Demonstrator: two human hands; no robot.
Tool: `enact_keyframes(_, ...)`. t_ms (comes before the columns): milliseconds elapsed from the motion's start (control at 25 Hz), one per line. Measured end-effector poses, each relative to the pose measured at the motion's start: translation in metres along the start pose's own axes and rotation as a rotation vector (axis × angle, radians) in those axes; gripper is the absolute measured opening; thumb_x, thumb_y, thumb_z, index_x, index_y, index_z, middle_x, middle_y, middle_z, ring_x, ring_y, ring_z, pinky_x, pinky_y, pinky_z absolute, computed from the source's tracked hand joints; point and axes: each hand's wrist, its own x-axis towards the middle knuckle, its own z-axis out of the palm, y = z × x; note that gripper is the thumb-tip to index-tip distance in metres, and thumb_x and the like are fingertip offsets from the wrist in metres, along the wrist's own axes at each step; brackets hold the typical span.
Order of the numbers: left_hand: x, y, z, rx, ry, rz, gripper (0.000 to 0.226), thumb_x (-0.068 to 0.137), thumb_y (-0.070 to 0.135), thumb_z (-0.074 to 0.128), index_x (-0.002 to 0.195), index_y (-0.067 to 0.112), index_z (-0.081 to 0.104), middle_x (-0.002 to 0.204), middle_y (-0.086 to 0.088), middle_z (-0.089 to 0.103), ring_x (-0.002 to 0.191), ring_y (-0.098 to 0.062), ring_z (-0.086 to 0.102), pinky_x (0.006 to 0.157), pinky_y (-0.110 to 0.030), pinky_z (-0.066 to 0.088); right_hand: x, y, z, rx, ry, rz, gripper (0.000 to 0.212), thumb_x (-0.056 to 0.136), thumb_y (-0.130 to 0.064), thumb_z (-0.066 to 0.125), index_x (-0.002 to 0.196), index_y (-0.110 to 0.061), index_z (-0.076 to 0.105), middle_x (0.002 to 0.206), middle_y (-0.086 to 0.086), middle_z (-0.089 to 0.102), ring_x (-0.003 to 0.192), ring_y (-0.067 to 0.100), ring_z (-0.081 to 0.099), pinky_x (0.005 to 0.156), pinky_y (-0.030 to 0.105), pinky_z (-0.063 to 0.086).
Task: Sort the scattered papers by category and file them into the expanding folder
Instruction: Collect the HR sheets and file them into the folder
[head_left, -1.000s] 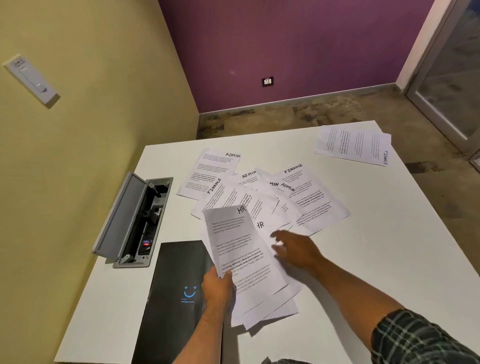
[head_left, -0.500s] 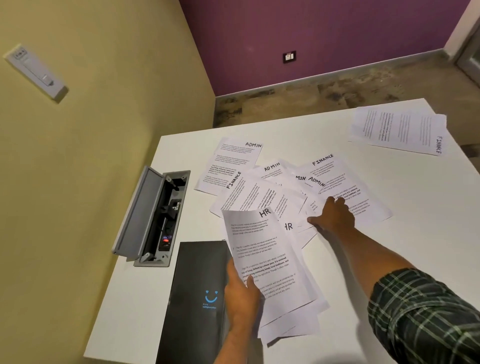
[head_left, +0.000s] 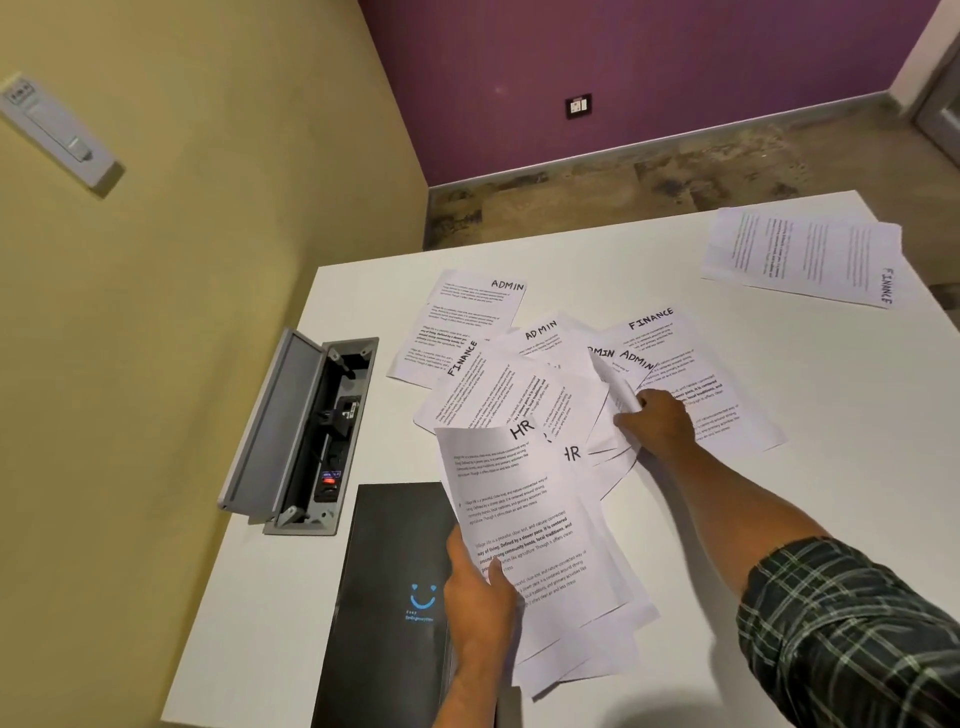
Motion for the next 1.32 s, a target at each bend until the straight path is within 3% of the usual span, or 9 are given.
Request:
enact_keyframes(200,-0.002,-0.005,-0.005,0.024,0.009,-0.009,0.059,0.092,0.022,0.067,0.141,0.029,0.034,0.097,0.022,0.055,0.075,-0.003,0.058,0.045,-0.008,0.046,-0.021,-0.001,-0.007,0.226,0.085,-0.025,0.012,0.077,-0.015,0.072,0.076,-0.014,0.060,0.073,0.006,0.062,0.071,0.029,0.060,0.050,0.023,0.034)
enact_keyframes(320,-0.007,-0.001,-0.008,0.031,-0.002,-0.002,0.058,0.092,0.027,0.068,0.138,0.033,0.033,0.102,0.015,0.061,0.075,-0.005,0.060,0.044,-0.008,0.044,-0.036,0.020,-0.030,0.398,0.174,-0.007,0.010,0.080,-0.017,0.075,0.086,-0.013,0.067,0.077,0.009,0.066,0.067,0.026,0.061,0.050,0.022,0.040)
enact_keyframes(480,-0.017,0.001,-0.010,0.040,-0.020,0.007,0.052,0.092,0.029,0.067,0.129,0.036,0.033,0.096,0.020,0.057,0.074,-0.006,0.060,0.040,-0.006,0.040,-0.055,0.079,-0.060,0.577,0.277,0.175,0.032,0.064,-0.045,0.078,0.083,-0.020,0.068,0.076,0.000,0.071,0.071,0.028,0.070,0.067,0.045,0.058)
enact_keyframes(640,-0.029,0.014,-0.009,0.029,-0.040,0.062,0.049,0.094,0.023,0.066,0.130,0.032,0.035,0.099,0.009,0.062,0.075,-0.006,0.058,0.039,-0.005,0.040,-0.072,0.118,-0.083,0.589,0.387,0.222,0.035,0.067,-0.043,0.081,0.087,-0.018,0.068,0.078,0.002,0.071,0.077,0.035,0.070,0.072,0.048,0.058)
enact_keyframes(720,-0.039,0.024,-0.010,0.023,-0.064,0.104,0.041,0.097,0.017,0.061,0.124,0.032,0.034,0.090,0.013,0.057,0.073,-0.005,0.055,0.038,-0.003,0.038,-0.085,0.123,-0.096,0.497,0.444,0.178,0.023,0.078,-0.032,0.078,0.083,-0.012,0.067,0.072,0.008,0.068,0.074,0.037,0.067,0.068,0.042,0.055)
enact_keyframes(840,-0.040,0.026,-0.008,0.016,-0.060,0.121,0.041,0.098,0.018,0.060,0.128,0.032,0.035,0.088,0.017,0.055,0.073,-0.002,0.055,0.037,-0.004,0.038,-0.093,0.129,-0.111,0.424,0.508,0.112,0.028,0.085,-0.033,0.073,0.076,-0.009,0.064,0.066,0.010,0.064,0.070,0.038,0.064,0.065,0.039,0.051)
enact_keyframes(920,-0.035,0.022,-0.006,0.039,-0.039,0.104,0.044,0.097,0.020,0.060,0.132,0.033,0.035,0.089,0.020,0.056,0.073,-0.001,0.056,0.040,-0.006,0.038,-0.095,0.133,-0.120,0.430,0.571,0.100,0.030,0.090,-0.030,0.070,0.081,-0.002,0.066,0.074,0.017,0.067,0.075,0.038,0.063,0.070,0.038,0.048)
enact_keyframes(1080,-0.026,0.015,0.000,0.066,-0.040,0.106,0.049,0.094,0.022,0.062,0.124,0.048,0.032,0.097,0.015,0.062,0.078,-0.003,0.059,0.050,-0.011,0.043,-0.098,0.148,-0.132,0.651,0.749,0.232,0.040,0.091,-0.029,0.073,0.106,0.008,0.067,0.112,0.028,0.069,0.104,0.042,0.066,0.096,0.045,0.052)
enact_keyframes(1320,-0.021,0.016,0.005,0.057,-0.059,0.114,0.052,0.093,0.024,0.065,0.120,0.051,0.030,0.095,0.016,0.061,0.078,-0.003,0.059,0.052,-0.014,0.043,-0.106,0.160,-0.139,0.777,0.779,0.356,0.048,0.093,-0.027,0.071,0.127,0.006,0.061,0.129,0.023,0.065,0.118,0.041,0.062,0.106,0.047,0.048)
